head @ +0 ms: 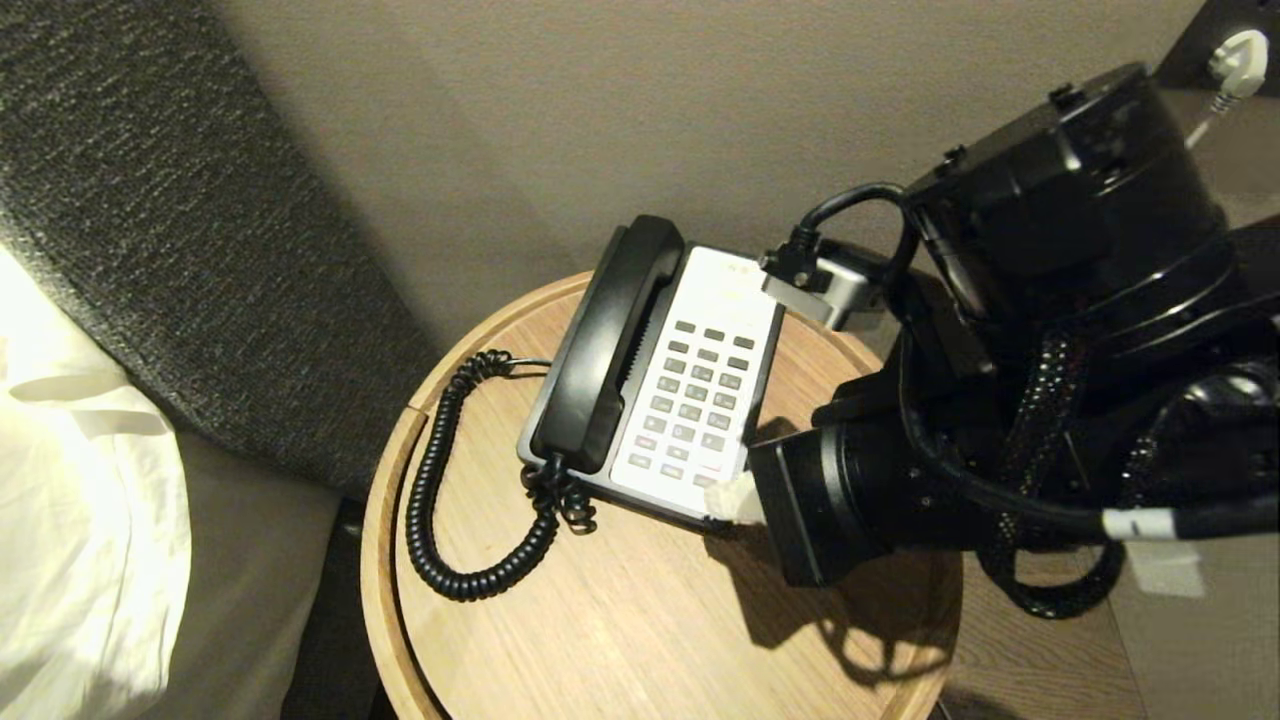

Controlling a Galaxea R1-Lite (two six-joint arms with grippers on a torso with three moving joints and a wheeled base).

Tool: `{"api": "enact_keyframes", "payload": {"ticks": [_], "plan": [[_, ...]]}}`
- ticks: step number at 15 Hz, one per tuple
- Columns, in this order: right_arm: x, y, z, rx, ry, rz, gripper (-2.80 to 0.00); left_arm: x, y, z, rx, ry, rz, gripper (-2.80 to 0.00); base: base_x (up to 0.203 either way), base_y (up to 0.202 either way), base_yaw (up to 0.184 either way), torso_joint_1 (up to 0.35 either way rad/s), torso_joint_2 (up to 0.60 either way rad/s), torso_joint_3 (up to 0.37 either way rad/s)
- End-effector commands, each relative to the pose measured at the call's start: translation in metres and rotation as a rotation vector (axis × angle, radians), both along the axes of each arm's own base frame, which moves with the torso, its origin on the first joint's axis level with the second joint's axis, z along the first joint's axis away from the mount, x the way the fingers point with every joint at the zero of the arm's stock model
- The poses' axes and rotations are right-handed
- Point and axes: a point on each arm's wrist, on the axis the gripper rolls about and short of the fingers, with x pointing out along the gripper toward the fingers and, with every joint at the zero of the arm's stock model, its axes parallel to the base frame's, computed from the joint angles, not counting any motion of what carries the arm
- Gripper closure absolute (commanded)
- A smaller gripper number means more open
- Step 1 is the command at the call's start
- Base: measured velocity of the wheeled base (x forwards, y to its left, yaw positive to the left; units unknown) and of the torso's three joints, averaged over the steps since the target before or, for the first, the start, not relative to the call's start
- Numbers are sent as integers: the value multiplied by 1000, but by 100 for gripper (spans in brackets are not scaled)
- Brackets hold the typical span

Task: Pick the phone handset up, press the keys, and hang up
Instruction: End the call using the dial pad

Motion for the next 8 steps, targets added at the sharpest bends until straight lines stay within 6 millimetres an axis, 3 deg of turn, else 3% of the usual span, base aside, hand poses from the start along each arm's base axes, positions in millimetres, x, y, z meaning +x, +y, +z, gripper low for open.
{"api": "enact_keyframes", "payload": {"ticks": [1, 8], "plan": [[9, 6, -7, -9, 0, -16, 0, 1, 0, 0, 1, 3, 0, 0, 0, 0, 0, 0, 0, 0], [27, 2, -12, -46, -38, -32, 0, 0, 0, -1, -1, 4, -4, 0, 0, 0, 0, 0, 0, 0]]}}
